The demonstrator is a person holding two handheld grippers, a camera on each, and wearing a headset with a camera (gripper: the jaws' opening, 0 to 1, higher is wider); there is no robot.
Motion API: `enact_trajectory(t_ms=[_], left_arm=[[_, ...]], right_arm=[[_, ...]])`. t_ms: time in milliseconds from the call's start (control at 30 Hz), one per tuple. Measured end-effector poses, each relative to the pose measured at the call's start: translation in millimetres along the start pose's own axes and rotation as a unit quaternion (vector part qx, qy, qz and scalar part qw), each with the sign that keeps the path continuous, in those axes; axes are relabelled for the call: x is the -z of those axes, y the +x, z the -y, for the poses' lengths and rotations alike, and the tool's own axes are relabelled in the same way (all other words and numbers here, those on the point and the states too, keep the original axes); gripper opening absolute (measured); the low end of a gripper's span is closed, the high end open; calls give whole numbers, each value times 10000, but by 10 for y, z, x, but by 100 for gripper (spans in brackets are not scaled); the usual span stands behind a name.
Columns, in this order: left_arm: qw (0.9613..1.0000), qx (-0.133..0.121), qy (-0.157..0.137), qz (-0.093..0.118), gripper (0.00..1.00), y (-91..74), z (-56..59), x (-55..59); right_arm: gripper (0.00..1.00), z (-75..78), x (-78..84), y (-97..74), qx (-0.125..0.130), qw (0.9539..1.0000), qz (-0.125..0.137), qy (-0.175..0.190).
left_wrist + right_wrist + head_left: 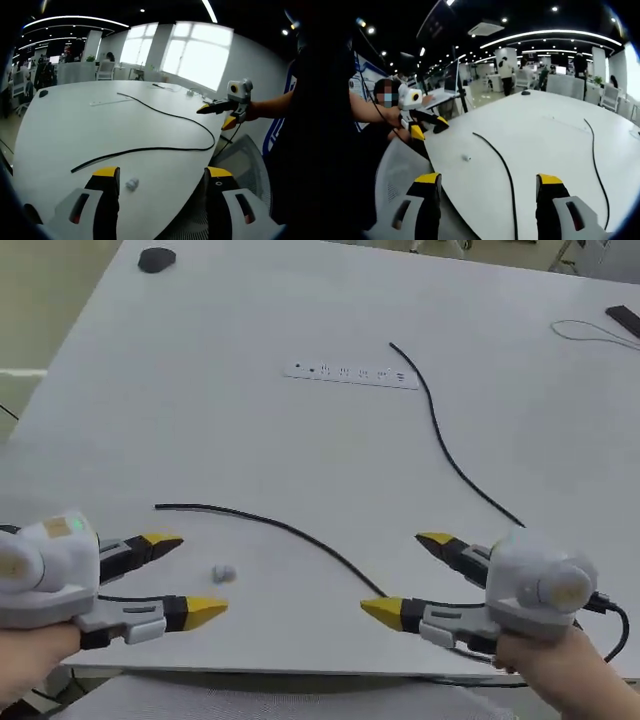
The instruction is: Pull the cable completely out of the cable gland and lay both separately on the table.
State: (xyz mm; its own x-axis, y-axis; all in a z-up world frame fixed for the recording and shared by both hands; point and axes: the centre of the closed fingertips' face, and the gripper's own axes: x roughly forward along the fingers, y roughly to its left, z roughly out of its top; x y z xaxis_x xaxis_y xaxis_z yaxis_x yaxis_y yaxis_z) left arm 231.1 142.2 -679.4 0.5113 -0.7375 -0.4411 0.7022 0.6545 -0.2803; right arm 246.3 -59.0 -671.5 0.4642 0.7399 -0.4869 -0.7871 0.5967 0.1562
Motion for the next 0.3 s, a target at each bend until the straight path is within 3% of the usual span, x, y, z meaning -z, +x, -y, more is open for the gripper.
enact_trajectory(t_ms=[167,300], left_arm=[[9998,-108,85,-130,74,-29,-73,51],[9998,-159,15,-109,79,-46,-115,58]], right_arm=[[85,29,41,-55,46,9999,-89,-22],[88,45,79,-63,58,9998,-155,74]])
